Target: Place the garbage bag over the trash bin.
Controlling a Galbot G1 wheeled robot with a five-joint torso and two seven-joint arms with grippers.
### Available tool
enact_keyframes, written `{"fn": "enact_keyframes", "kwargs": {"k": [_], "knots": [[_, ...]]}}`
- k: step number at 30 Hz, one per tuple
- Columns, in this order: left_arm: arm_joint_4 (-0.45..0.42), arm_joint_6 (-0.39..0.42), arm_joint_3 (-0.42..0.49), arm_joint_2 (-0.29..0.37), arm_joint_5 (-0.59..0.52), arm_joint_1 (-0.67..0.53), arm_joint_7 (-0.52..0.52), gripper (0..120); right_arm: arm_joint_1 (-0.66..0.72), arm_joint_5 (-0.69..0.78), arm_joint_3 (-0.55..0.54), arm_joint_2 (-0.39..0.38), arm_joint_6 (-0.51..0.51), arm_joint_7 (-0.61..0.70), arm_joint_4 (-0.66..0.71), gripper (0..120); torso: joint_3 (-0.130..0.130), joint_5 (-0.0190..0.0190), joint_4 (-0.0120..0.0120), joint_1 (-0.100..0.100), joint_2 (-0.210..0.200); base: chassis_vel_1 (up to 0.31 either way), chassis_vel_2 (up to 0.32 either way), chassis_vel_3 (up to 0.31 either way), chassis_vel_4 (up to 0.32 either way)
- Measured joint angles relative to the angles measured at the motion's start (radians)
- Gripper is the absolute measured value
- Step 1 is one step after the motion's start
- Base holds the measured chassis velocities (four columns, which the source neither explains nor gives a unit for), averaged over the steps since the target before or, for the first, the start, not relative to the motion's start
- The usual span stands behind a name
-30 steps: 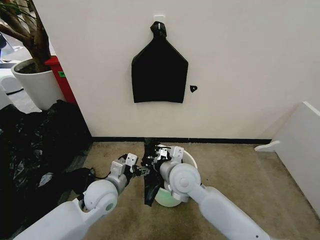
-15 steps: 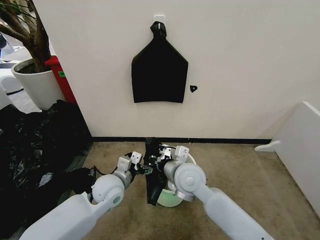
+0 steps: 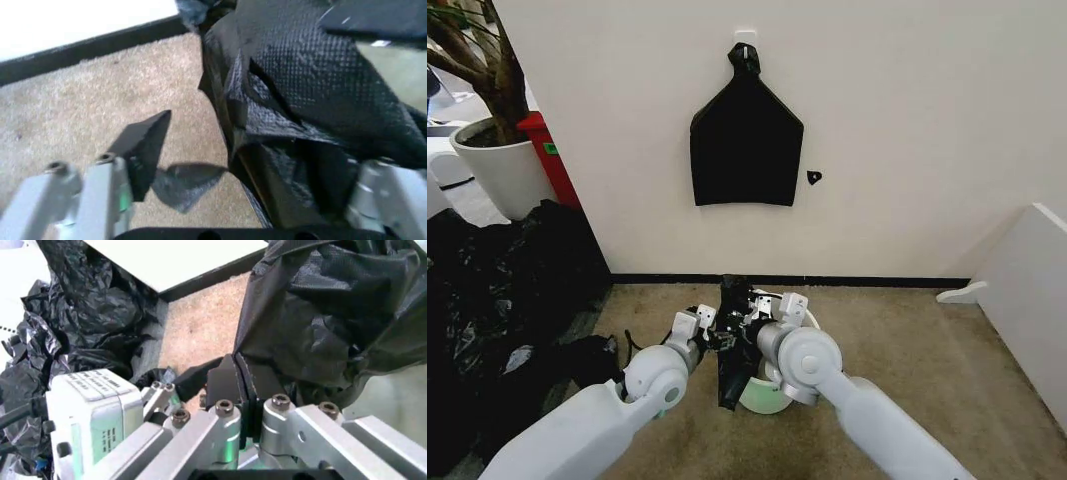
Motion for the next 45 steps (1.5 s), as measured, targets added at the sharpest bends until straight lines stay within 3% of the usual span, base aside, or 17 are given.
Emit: {"fn": "enact_keyframes", "kwargs": {"k": [4, 18, 39, 43, 45], "knots": [[0.0, 0.036, 0.002, -0.017, -0.081, -0.009, -0.079, 52, -0.003, 0.0, 0.005, -0.008, 0.0, -0.004, 0.003, 0, 0.0, 0.0, 0.0, 0.0, 0.0, 0.0, 0.0, 0.0, 0.0], [0.028, 0.055, 0.025, -0.066, -0.211, -0.035, -0.181, 7, -0.034, -0.001, 0.033, -0.039, 0.001, -0.016, 0.02, 0, 0.0, -0.0001, -0.0001, 0.0, 0.0, 0.0, 0.0, 0.0, 0.0], [0.051, 0.03, 0.045, -0.107, -0.214, -0.041, -0.241, 6, -0.051, -0.002, 0.106, -0.075, -0.002, -0.026, 0.06, 0, 0.0, 0.0001, -0.0001, 0.0, 0.0, 0.0, 0.0, 0.0, 0.0], [0.051, 0.027, 0.049, -0.103, -0.201, -0.038, -0.236, 6, -0.002, 0.083, 0.115, -0.078, -0.009, 0.038, 0.09, 10, 0.0, 0.0, 0.0, 0.0, 0.0, 0.0, 0.0, 0.0, 0.0], [0.051, 0.026, 0.054, -0.101, -0.186, -0.038, -0.229, 6, 0.059, 0.212, 0.111, -0.073, -0.025, 0.129, 0.094, 19, 0.0, -0.0001, 0.0, 0.0, 0.0, 0.0, 0.0, 0.0, 0.0]]}}
